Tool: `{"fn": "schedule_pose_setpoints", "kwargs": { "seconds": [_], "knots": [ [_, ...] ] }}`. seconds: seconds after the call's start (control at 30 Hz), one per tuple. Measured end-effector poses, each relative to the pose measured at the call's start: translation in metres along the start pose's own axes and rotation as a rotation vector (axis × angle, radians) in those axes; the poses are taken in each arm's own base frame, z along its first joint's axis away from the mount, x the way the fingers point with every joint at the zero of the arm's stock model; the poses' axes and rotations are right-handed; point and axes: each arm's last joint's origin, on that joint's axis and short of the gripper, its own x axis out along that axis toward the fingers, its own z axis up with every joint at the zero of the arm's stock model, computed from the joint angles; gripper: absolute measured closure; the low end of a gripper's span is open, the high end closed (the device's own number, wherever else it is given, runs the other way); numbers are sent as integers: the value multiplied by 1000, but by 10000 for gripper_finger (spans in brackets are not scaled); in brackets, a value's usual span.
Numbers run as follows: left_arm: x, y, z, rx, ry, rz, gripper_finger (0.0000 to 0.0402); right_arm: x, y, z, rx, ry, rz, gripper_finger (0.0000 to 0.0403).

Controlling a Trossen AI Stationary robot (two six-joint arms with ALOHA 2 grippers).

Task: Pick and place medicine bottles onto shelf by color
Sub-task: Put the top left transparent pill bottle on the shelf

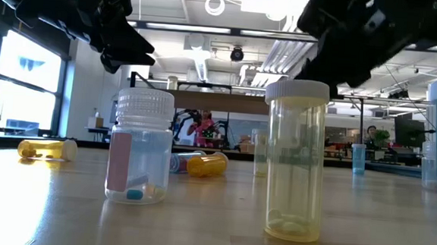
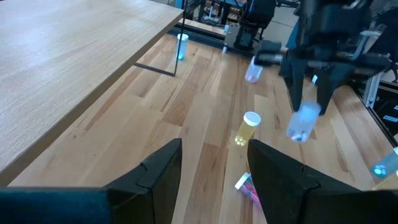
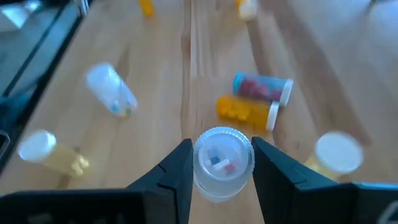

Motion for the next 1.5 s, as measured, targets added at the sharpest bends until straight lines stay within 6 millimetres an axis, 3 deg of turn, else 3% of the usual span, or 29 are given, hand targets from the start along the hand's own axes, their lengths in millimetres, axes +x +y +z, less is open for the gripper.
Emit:
{"fn": "schedule_pose_setpoints", "kwargs": {
  "seconds": [0.3,0.67,0.8,1.2,1.5],
  "knots": [
    [0,0,0,25,2,0,229,-34,-23,35,4,-187,-98,286],
    [0,0,-2,45,17,3,229,-86,-83,71,-6,-392,-322,285],
    [0,0,-2,45,24,4,229,-106,-108,79,22,-369,-439,284],
    [0,1,-3,45,30,9,229,-156,-160,128,102,-205,-695,284],
    [0,1,-3,44,34,9,229,-155,-197,140,179,-132,-723,284]
  ]
}}
